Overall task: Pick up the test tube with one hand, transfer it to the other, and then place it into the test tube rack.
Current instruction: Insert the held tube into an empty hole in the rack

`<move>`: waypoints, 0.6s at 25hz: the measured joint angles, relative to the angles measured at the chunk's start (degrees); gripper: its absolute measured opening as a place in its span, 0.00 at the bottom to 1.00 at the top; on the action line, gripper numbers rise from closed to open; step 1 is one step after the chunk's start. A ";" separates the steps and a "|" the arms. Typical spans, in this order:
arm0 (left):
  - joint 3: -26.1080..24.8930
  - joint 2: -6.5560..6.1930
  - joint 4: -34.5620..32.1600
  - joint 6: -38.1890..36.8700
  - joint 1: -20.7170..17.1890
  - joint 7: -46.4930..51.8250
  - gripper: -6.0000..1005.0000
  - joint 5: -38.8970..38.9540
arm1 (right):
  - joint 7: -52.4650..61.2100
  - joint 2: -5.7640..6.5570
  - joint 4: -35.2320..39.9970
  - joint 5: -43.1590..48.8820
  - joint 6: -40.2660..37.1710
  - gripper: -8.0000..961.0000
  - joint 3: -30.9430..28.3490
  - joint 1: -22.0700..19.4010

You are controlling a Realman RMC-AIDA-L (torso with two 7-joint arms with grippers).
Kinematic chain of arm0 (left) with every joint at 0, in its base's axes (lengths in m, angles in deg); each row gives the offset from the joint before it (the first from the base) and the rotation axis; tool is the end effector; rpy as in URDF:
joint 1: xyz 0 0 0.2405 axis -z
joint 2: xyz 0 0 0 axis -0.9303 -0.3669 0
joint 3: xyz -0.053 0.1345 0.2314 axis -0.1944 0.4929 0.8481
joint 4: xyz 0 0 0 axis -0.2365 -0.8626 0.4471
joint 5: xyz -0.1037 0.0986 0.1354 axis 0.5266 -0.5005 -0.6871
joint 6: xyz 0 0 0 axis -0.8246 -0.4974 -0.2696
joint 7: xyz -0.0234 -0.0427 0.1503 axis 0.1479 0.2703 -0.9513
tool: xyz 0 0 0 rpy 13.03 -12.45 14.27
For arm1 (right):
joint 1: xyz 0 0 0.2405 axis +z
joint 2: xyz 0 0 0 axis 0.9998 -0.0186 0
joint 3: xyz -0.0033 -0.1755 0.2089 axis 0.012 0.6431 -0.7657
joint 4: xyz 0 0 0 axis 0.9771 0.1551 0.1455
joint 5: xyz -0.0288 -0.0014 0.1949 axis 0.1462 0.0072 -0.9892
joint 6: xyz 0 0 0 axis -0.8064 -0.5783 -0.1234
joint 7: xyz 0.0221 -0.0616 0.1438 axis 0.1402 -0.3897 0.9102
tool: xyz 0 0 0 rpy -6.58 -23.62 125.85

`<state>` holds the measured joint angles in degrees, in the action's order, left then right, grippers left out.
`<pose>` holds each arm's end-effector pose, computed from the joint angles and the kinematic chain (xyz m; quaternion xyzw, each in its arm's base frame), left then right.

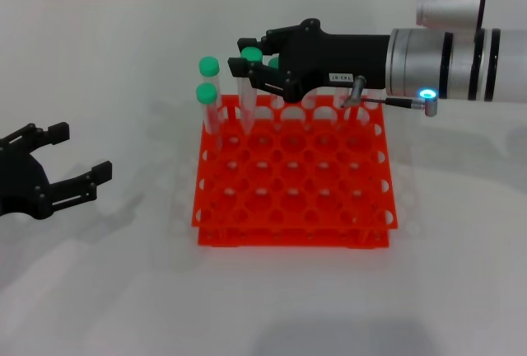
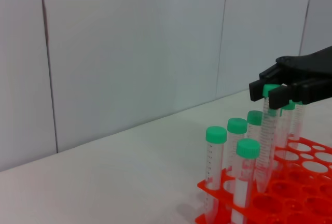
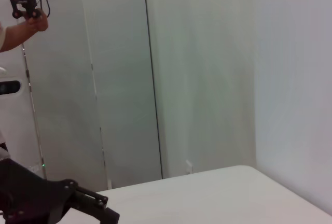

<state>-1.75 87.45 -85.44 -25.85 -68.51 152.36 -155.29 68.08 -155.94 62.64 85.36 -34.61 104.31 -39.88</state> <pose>-0.3271 0.2499 0.0366 -0.9001 -0.2277 -0.1998 0.3130 0.1297 0.4046 -0.0869 -0.9465 0.0817 0.2830 0.1320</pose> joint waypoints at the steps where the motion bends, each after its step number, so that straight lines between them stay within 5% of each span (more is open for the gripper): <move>1: 0.02 0.00 0.00 0.00 0.01 -0.02 0.88 0.00 | 0.00 0.00 0.01 0.00 0.04 0.29 0.22 -0.01; 15: 0.13 0.00 1.33 -0.04 0.71 -0.16 0.88 -0.31 | 0.97 -0.01 0.23 0.00 1.19 0.29 3.25 0.45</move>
<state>-1.62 87.44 -84.11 -25.88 -67.81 152.21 -155.60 69.05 -155.95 62.87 85.36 -33.41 107.57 -39.44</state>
